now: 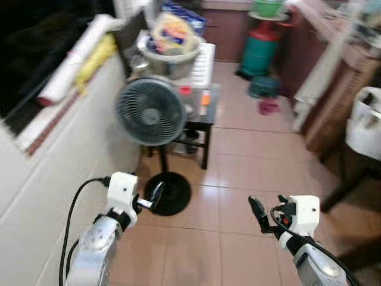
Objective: Setting the table
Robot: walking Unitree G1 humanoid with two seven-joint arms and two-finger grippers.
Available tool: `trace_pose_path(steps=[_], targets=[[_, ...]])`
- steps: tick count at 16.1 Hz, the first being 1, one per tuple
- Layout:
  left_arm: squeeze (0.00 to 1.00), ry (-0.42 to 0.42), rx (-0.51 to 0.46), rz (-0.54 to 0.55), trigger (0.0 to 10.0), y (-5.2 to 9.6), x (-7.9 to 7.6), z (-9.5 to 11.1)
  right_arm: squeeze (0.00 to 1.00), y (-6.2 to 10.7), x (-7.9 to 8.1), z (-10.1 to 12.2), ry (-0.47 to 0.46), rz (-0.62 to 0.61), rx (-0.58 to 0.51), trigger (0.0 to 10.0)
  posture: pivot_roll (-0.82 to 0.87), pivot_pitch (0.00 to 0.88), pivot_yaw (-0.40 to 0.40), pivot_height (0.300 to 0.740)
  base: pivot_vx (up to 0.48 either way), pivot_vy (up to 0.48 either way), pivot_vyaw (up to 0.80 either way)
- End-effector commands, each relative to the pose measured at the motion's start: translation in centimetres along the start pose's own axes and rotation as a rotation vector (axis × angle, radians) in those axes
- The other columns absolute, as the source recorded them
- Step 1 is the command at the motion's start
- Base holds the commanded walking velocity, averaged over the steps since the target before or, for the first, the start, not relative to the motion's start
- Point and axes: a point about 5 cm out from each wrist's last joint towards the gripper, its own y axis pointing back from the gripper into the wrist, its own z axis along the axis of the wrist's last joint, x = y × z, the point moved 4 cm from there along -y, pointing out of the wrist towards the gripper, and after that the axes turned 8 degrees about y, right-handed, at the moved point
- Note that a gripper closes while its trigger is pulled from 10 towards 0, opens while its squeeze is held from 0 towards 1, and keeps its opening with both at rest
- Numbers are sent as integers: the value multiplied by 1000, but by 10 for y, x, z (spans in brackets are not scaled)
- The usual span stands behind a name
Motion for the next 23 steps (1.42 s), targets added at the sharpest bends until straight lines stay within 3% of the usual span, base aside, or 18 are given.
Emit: trace_pose_path(steps=[1, 3, 5, 7, 12, 14, 17, 23], targets=[[0, -1, 23, -5, 10000, 1, 3, -2, 0, -1, 0, 5, -11, -19, -25, 10000, 15, 0, 42, 740, 0, 0, 0], [0, -1, 41, -18, 10000, -3, 4, -5, 0, 0, 3, 2, -22, -34, -23, 10000, 9, 0, 49, 740, 0, 0, 0], [0, -48, 55, -96, 10000, -18, -5, -4, 0, -1, 3, -2, -23, -59, -11, 10000, 10, 0, 3, 740, 0, 0, 0], [0, -44, 53, -99, 10000, -25, -1, 1, 0, 0, 1, 0, -21, -72, -10, 10000, -12, 0, 9, 740, 0, 0, 0], [0, -5, 75, -102, 10000, -24, -10, -10, 0, -3, -3, 2, -36, -112, -33, 10000, -44, 0, 93, 740, 0, 0, 0], [0, -5, 61, -85, 10000, -25, -12, -13, 0, -5, -1, 6, -45, -118, -35, 10000, -63, 0, 92, 740, 0, 0, 0], [0, 75, 46, -10, 10000, -25, -9, -16, 0, -1, 0, 7, -27, -104, -26, 10000, -65, 0, 63, 740, 0, 0, -769], [0, 76, 44, 8, 10000, -27, -9, -20, 0, -10, -4, 14, 0, -94, -27, 10000, -63, 0, 45, 740, 0, 0, -761]])
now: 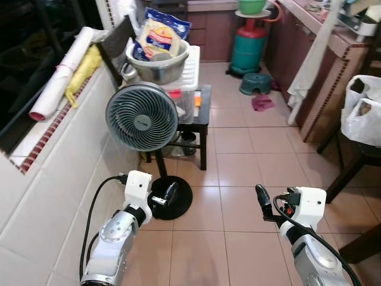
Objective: Setting the table
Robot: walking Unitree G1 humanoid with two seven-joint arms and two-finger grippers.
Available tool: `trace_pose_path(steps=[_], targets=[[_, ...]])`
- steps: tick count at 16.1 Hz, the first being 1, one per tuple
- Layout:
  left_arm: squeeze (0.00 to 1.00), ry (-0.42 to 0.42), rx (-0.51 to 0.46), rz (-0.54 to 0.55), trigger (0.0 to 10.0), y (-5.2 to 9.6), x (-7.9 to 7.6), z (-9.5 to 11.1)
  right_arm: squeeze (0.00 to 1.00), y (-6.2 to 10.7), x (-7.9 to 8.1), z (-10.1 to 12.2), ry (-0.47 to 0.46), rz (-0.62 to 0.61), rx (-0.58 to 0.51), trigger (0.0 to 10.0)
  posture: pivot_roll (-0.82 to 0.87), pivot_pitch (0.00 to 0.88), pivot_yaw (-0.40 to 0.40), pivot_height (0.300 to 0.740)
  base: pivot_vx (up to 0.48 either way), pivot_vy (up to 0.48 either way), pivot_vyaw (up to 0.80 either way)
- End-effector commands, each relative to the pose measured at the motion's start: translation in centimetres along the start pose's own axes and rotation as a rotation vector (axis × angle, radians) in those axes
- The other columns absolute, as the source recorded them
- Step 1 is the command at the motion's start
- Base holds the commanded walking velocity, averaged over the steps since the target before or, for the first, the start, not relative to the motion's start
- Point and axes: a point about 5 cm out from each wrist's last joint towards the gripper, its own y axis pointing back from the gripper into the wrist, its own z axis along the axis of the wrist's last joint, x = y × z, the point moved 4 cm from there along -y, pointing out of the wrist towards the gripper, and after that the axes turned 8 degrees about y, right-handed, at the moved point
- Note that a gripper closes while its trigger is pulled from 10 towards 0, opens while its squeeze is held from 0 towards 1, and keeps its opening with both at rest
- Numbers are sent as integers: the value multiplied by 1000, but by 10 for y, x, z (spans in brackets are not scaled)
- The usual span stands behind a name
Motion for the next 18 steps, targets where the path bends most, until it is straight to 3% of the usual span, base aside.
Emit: trace_pose_path(steps=[1, 11, 13, 18], targets=[[0, -5, -7, 15, 10000, 0, 5, 2, 0, -1, 1, -1, 2, 9, 10, 10000, -64, 0, 45, 740, 0, 0, -763], [0, -3, -24, 47, 10000, -4, 12, 8, 0, -3, 2, 2, 1, 19, 16, 10000, -62, 0, 34, 740, 0, 0, -756], [0, 41, -37, 62, 10000, -4, 14, 9, 0, -4, 4, 4, -7, 26, -1, 10000, -57, 0, 30, 740, 0, 0, -747], [0, 22, -42, 77, 10000, -3, 16, 10, 0, -9, 10, 5, -2, 50, 12, 10000, -46, 0, 19, 740, 0, 0, -276]])
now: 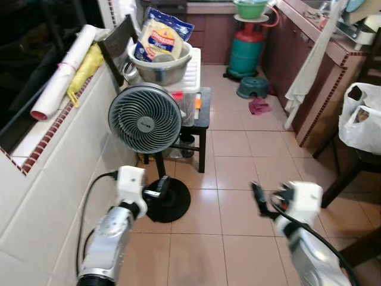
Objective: Setting the table
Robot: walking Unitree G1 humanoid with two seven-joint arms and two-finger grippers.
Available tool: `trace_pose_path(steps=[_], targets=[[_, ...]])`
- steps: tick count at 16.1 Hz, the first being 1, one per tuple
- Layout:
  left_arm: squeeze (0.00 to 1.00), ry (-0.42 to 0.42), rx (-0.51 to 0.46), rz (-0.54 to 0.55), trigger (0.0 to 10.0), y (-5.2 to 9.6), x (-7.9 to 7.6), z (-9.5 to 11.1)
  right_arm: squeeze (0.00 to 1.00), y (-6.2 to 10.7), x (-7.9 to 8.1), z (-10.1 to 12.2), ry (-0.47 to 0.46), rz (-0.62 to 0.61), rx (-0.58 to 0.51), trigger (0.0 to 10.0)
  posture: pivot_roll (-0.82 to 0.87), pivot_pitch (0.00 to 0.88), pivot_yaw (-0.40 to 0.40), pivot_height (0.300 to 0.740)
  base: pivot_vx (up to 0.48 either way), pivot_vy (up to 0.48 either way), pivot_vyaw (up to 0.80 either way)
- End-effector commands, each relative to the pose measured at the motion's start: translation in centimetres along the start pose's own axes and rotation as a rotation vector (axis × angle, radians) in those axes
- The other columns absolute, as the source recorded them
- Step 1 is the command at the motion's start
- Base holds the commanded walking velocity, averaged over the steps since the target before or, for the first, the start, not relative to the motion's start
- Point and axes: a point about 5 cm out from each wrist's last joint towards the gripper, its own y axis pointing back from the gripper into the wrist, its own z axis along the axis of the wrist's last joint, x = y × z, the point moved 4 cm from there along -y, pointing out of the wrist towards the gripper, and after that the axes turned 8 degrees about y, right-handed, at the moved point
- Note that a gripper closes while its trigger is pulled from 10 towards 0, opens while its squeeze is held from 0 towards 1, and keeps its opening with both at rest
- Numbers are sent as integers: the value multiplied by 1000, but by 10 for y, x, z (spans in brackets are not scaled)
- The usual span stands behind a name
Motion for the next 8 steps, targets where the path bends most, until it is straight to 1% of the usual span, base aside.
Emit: trace_pose_path(steps=[1, 8], targets=[[0, 3, -4, -2, 10000, -1, -2, 0, 0, 1, -5, -4, -2, -13, 23, 10000, -44, 0, 16, 740, 0, 0, -781], [0, 3, 2, -22, 10000, -2, -4, 1, 0, -1, -5, -4, -5, -17, 24, 10000, -45, 0, 26, 740, 0, 0, -781]])
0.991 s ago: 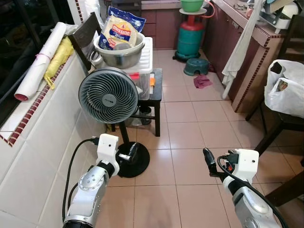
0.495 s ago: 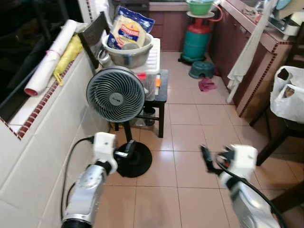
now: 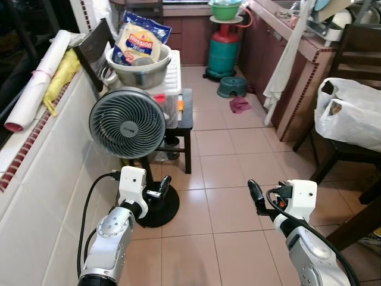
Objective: Setting the table
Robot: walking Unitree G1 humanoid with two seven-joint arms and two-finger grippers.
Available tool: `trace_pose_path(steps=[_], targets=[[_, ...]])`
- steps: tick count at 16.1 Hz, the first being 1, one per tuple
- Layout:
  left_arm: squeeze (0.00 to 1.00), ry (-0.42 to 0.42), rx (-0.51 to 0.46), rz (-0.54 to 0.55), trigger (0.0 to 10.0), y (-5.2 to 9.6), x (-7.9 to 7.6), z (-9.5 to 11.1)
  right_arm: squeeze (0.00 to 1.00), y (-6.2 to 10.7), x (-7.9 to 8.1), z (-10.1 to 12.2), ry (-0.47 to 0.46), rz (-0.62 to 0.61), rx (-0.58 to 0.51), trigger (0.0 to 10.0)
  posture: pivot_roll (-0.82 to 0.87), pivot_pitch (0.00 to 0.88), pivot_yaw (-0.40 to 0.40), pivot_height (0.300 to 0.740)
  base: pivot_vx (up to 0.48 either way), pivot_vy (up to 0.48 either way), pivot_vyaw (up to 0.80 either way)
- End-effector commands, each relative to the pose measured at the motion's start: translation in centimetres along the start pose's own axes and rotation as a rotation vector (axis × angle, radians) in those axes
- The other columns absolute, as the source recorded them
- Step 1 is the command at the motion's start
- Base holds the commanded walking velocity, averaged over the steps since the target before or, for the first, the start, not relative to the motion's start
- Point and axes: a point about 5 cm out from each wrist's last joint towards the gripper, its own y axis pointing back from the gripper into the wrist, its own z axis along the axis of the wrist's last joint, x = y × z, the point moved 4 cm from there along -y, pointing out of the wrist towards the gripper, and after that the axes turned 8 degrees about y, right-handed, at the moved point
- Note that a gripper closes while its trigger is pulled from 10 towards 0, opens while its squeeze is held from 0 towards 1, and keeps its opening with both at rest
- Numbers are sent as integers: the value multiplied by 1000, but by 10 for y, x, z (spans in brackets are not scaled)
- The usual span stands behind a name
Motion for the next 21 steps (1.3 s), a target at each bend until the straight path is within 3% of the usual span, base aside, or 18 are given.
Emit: trace_pose_path(steps=[1, 21], targets=[[0, -1, 2, -5, 10000, -1, 1, 1, 0, -1, -1, -1, -9, -8, 11, 10000, -46, 0, 26, 740, 0, 0, -781], [0, 11, 7, -19, 10000, -5, -3, 0, 0, 1, -4, 0, 1, -9, 15, 10000, -56, 0, 21, 740, 0, 0, -778]])
